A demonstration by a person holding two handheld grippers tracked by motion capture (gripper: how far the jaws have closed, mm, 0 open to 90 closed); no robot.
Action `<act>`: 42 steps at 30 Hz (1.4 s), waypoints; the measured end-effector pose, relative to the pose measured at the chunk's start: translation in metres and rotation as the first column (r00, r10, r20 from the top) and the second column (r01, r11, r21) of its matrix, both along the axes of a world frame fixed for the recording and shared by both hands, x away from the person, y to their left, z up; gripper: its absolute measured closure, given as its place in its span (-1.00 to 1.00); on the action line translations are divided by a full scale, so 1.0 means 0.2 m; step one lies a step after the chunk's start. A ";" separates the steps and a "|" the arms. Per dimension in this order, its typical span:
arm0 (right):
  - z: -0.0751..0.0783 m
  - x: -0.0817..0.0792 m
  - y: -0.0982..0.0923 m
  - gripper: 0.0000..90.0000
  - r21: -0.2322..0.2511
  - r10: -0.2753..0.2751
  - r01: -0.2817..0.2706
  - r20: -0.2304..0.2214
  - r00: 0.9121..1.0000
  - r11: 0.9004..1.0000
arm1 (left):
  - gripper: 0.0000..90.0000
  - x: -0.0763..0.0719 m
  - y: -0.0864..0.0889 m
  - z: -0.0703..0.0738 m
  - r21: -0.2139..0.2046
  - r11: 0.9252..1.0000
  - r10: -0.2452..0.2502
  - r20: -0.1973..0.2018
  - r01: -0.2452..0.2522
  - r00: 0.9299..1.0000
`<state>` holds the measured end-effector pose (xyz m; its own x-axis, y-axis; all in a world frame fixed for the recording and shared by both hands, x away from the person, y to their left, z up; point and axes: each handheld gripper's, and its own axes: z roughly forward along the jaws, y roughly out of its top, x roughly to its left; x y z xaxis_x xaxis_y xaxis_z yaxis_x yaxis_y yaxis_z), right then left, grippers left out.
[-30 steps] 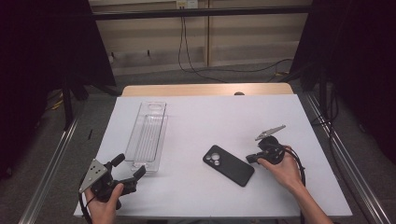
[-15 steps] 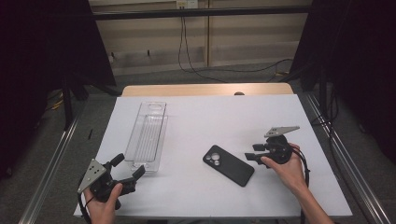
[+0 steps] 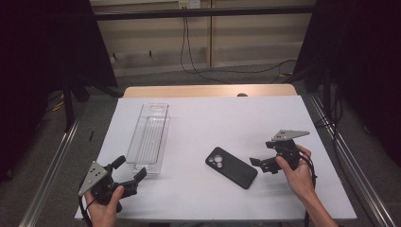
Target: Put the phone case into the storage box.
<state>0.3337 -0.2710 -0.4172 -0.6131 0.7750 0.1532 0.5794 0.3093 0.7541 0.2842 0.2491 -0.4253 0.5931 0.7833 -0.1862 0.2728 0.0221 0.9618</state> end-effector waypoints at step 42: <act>0.02 0.10 0.34 -0.92 -0.085 0.183 -0.197 -0.146 0.972 0.977 | -0.90 0.01 0.00 0.00 0.018 1.000 0.001 -0.009 -0.001 1.000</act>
<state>0.3542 -0.2035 -0.4136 -0.7290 0.6618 0.1751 0.5985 0.4920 0.6323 0.2859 0.2494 -0.4263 0.5910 0.7870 -0.1771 0.2814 0.0046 0.9596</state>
